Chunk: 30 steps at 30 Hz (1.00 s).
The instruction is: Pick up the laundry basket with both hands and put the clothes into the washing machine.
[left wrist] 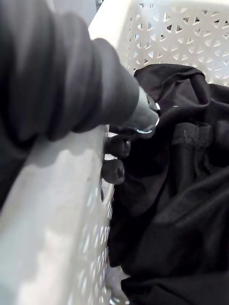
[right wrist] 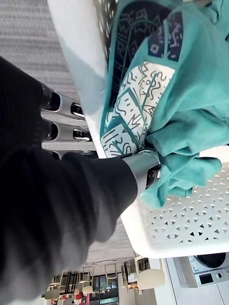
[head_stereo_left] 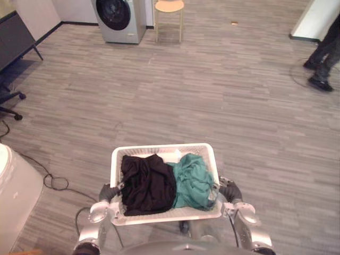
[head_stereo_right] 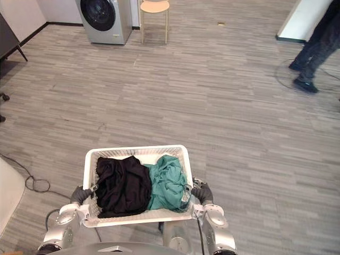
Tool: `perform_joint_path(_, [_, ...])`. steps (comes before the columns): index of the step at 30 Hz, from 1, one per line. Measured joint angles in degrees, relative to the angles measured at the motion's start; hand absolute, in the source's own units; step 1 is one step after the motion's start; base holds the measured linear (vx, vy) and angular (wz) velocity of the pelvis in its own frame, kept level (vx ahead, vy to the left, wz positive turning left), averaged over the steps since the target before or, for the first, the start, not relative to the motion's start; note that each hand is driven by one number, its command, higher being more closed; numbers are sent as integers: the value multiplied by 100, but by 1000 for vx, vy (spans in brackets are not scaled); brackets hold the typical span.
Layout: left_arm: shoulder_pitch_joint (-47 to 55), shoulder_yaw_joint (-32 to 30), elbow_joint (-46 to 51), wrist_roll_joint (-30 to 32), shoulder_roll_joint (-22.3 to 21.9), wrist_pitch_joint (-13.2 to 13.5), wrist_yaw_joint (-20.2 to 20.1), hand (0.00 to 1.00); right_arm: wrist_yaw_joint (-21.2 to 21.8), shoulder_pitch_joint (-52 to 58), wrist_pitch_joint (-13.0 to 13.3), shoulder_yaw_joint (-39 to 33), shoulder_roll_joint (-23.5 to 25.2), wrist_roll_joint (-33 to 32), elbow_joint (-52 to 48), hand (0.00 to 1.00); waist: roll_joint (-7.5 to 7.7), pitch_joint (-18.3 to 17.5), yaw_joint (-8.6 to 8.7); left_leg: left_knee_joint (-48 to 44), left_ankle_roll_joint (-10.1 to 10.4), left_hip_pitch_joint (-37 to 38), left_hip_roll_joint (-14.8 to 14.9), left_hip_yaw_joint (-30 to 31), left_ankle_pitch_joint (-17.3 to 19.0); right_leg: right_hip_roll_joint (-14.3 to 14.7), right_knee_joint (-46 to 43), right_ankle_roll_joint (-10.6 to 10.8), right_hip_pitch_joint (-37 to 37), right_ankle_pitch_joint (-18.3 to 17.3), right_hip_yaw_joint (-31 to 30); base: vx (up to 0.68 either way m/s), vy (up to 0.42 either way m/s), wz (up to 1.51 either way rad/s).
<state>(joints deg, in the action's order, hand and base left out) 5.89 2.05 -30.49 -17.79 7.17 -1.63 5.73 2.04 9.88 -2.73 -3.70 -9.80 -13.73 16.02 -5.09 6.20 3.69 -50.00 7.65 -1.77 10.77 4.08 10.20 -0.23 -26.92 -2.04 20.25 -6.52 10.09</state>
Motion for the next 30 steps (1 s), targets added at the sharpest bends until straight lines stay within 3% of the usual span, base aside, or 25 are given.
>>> perform_joint_path(1, [42,-9,0,-7,-88,-1,-8,100,-16,38,1,-4,-57,-3,-128,100,-60,30,-96,-1543,152,-581,103,105,-479,182,81,-121,-436,-187,19,720,-133,-2])
perform_joint_path(2, [113,-13,1,-12,-121,-5,-18,100,-20,74,6,-3,-56,-19,-200,100,-73,49,-167,-2313,53,-902,133,63,-495,288,262,-180,-866,-291,11,829,-123,-3])
perform_joint_path(3, [192,-17,5,-15,-136,-4,-44,100,-20,152,34,-3,-40,-62,-306,100,-24,76,-198,-2734,-186,-1269,133,-92,-361,326,564,-216,-1426,-386,-6,744,-95,-1])
perform_joint_path(4, [229,-32,5,-15,-120,-2,-78,100,-18,173,57,5,-20,-61,-348,100,60,64,-254,-2571,-368,-1508,137,-364,-225,282,785,-173,-1764,-465,-85,670,-68,-1])
perform_joint_path(6, [224,-37,27,-30,-118,44,-106,100,-17,110,104,10,-30,-62,-356,100,190,57,-372,-1601,-550,-2052,189,-870,-17,188,1063,-152,-2120,-677,-286,456,-4,-30])
perform_joint_path(8, [214,-38,70,-63,-75,61,-114,100,-15,0,109,34,-41,-62,-297,100,138,17,-440,272,-568,-2298,89,-1065,5,68,1250,-41,-2349,-838,-474,422,109,-47])
perform_joint_path(9, [217,-39,55,-62,-50,60,-116,100,4,-67,155,51,-57,-63,-106,100,83,-23,-460,2385,-363,-2238,-105,-985,-355,-41,1428,105,-2563,-1019,-617,551,181,-43])
perform_joint_path(11, [241,-33,45,-50,-56,44,-112,100,42,-115,154,75,-177,-55,255,100,-66,-126,-549,3915,-84,-2164,-128,-842,-984,-55,1548,318,-2797,-1289,-801,661,307,-59])
perform_joint_path(12, [268,-82,46,-1,8,45,-102,100,43,-90,114,112,-100,-37,486,100,157,-272,-611,3493,-211,-2232,-349,-936,-1543,-384,1370,446,-2858,-1603,-930,799,386,-60])
perform_joint_path(13, [305,-111,46,1,56,59,-95,100,43,-66,97,138,-26,-29,556,100,325,-398,-631,3288,-301,-2268,-542,-1021,-1562,-559,1124,582,-2856,-1741,-986,714,289,-44])
perform_joint_path(14, [340,-184,36,7,71,74,-76,100,50,-80,89,133,74,31,575,100,593,-444,-557,2772,-639,-2323,-757,-1166,-1199,-905,-17,731,-2420,-1810,-1148,596,177,-20])
perform_joint_path(15, [319,-198,32,16,86,71,-70,100,54,-85,90,138,88,51,574,100,652,-435,-499,2565,-723,-2287,-837,-1211,-980,-1008,-710,950,-2149,-1626,-1188,753,246,3])
perform_joint_path(16, [285,-185,30,28,171,47,-75,100,72,-79,81,144,98,65,582,100,796,-373,-413,2309,-880,-1975,-1045,-1231,-516,-1167,-2238,1122,-1652,-595,-1313,746,260,27])
perform_joint_path(17, [292,-159,24,34,164,32,-72,100,82,-86,65,159,107,64,587,100,830,-309,-355,2316,-945,-1731,-1099,-1206,-388,-1173,-2746,1170,-1531,69,-1402,853,276,43])
perform_joint_path(18, [306,-99,2,33,198,-17,-69,100,110,-91,62,186,119,62,591,100,808,-182,-298,2362,-1062,-1277,-1148,-1138,-167,-1080,-3754,1148,-1208,134,-1495,650,157,22])
perform_joint_path(19, [309,-107,3,34,215,-45,-67,100,130,-101,62,210,112,62,604,100,832,-80,-333,2588,-1099,-693,-1129,-1111,33,-868,-4414,880,-845,-165,-1496,599,129,6])
perform_joint_path(21, [307,-164,36,34,262,-47,-65,100,178,-118,73,325,111,60,472,100,669,0,-303,2888,-1085,-97,-1002,-1069,320,-405,-4315,590,-154,-475,-1443,501,53,-4])
perform_joint_path(22, [297,-178,180,35,319,-47,-65,100,182,28,68,347,128,58,196,100,649,47,-260,2979,-1051,219,-985,-990,495,-217,-3826,648,252,-609,-1389,580,-22,30])
perform_joint_path(24, [297,-153,316,44,332,-45,-78,100,181,298,69,311,128,48,-118,100,627,45,-127,3001,-939,503,-958,-814,710,-205,-2418,694,426,-608,-1252,512,-73,63])
perform_joint_path(25, [303,-108,445,64,358,-46,-101,100,169,500,64,298,127,41,-372,100,630,-3,-39,2938,-843,673,-961,-667,981,-289,-742,695,242,-352,-1072,569,-132,68])
perform_joint_path(26, [320,-89,527,74,393,-41,-102,100,170,610,65,300,107,34,-561,100,701,-58,-60,2887,-751,908,-1005,-569,1262,-339,45,555,193,114,-1052,606,-160,55])
perform_joint_path(27, [346,-88,525,76,368,-47,-101,100,170,629,59,311,80,34,-589,100,654,-114,-51,2874,-719,1052,-953,-542,1381,-304,-78,551,152,421,-997,670,-179,32])
perform_joint_path(28, [402,-197,567,158,189,-55,-102,100,166,610,28,289,62,40,-606,100,499,-221,-52,2146,-711,951,-799,-485,1445,-185,-436,496,137,149,-828,545,-146,29])
perform_joint_path(29, [441,-237,651,217,44,-55,-95,100,164,593,28,273,-12,38,-643,100,294,-173,-26,1098,-633,570,-595,-411,1284,-81,-538,424,-34,-92,-723,792,-176,22])
perform_joint_path(30, [521,-299,750,239,-110,-56,-100,100,164,580,23,249,-146,37,-682,100,23,-90,-89,-538,-303,-93,-290,-352,443,106,-652,290,-323,-424,-638,631,-126,9])
